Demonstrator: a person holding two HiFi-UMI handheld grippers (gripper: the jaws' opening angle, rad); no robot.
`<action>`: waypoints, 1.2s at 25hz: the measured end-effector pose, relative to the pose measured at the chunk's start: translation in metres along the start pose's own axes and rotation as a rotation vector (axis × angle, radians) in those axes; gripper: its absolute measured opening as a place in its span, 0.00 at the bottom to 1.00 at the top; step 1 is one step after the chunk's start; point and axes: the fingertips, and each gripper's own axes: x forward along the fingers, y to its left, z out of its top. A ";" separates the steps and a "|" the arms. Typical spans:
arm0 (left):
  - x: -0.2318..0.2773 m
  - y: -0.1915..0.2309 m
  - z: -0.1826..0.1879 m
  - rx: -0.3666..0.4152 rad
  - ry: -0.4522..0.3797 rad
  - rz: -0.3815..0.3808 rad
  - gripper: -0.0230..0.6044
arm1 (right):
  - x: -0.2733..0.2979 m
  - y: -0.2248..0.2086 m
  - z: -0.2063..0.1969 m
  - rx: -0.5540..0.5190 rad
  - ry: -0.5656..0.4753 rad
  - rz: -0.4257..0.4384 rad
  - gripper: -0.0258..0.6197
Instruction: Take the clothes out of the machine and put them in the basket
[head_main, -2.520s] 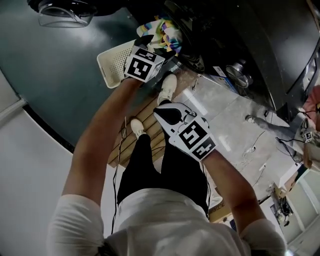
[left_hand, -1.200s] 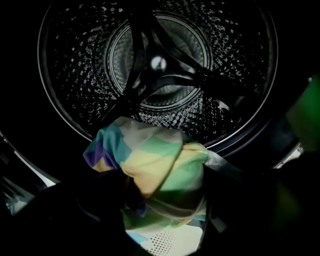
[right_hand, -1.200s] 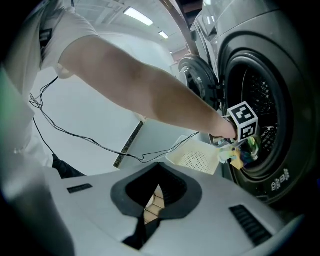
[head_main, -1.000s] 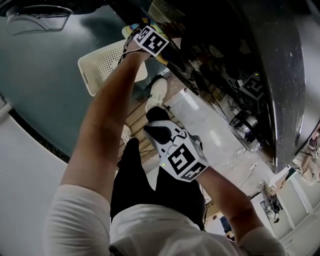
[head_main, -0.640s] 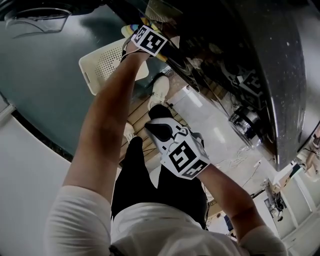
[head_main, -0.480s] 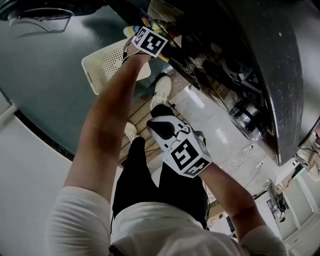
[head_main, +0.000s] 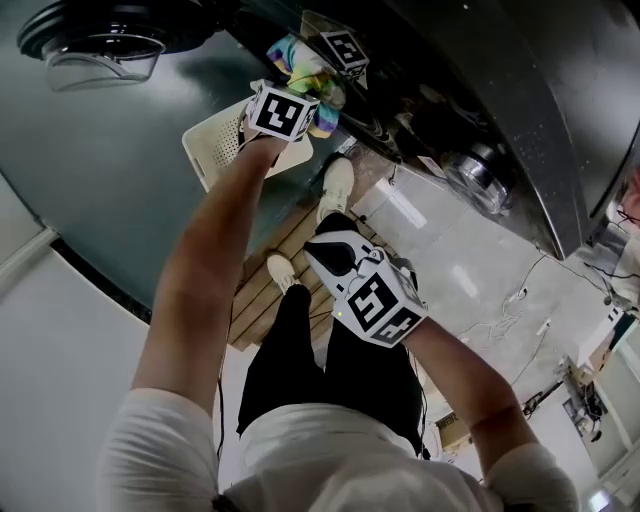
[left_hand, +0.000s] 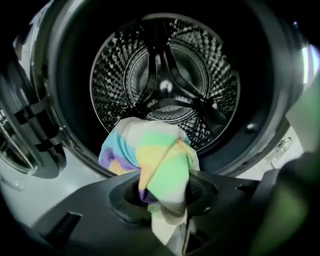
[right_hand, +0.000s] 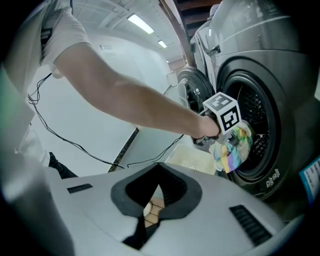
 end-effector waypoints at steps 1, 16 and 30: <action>-0.010 -0.001 0.000 -0.001 -0.009 0.000 0.24 | -0.001 0.005 0.001 0.002 -0.007 -0.004 0.04; -0.159 -0.044 0.002 0.005 -0.181 -0.058 0.24 | -0.017 0.064 -0.006 0.034 -0.100 -0.087 0.04; -0.242 -0.023 -0.057 -0.070 -0.243 -0.016 0.24 | 0.004 0.111 -0.012 0.030 -0.114 -0.055 0.04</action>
